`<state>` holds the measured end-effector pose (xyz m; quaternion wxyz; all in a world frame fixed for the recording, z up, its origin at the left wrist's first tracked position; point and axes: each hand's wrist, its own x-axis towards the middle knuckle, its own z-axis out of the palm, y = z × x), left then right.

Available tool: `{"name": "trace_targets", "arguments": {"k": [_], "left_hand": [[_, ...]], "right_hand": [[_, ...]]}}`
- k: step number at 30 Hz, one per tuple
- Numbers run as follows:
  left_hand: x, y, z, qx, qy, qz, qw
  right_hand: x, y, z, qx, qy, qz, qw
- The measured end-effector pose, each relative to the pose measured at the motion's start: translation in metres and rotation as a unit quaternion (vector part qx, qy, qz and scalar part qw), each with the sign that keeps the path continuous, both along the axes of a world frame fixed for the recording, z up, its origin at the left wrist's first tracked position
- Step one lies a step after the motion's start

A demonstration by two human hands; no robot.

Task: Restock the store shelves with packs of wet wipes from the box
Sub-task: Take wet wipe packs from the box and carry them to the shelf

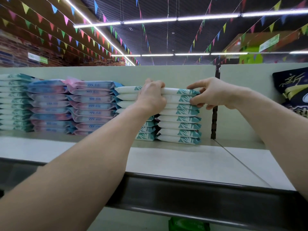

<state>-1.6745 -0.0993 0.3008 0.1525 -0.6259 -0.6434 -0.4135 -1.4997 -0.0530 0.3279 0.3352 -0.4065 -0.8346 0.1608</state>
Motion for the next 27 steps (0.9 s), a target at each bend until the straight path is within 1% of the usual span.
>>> {"name": "trace_targets", "arguments": {"k": [5, 10, 13, 18, 20, 22, 27], "left_hand": [[-0.001, -0.001, -0.002, 0.014, 0.067, 0.027, 0.997], [0.0, -0.002, -0.001, 0.023, 0.08, 0.034, 0.996], [-0.001, -0.001, -0.001, 0.013, 0.092, 0.042, 0.995], [-0.002, 0.002, -0.002, 0.008, 0.108, 0.038, 0.993], [-0.002, 0.004, -0.001, 0.002, 0.137, 0.051, 0.989], [-0.001, 0.004, 0.002, -0.012, 0.177, 0.078, 0.981], [0.01, 0.002, 0.017, -0.054, 0.279, 0.163, 0.945]], "right_hand": [[-0.004, 0.002, -0.006, 0.048, -0.005, -0.016, 0.999], [-0.008, 0.003, -0.008, 0.105, -0.028, -0.043, 0.993], [-0.004, 0.002, -0.008, 0.092, -0.006, -0.021, 0.996], [0.002, -0.001, -0.005, 0.157, 0.028, -0.035, 0.987], [0.004, -0.003, -0.004, 0.164, 0.022, -0.039, 0.985], [0.005, -0.004, -0.004, 0.156, -0.001, -0.046, 0.987], [-0.002, -0.009, -0.011, 0.12, -0.052, -0.025, 0.991]]}}
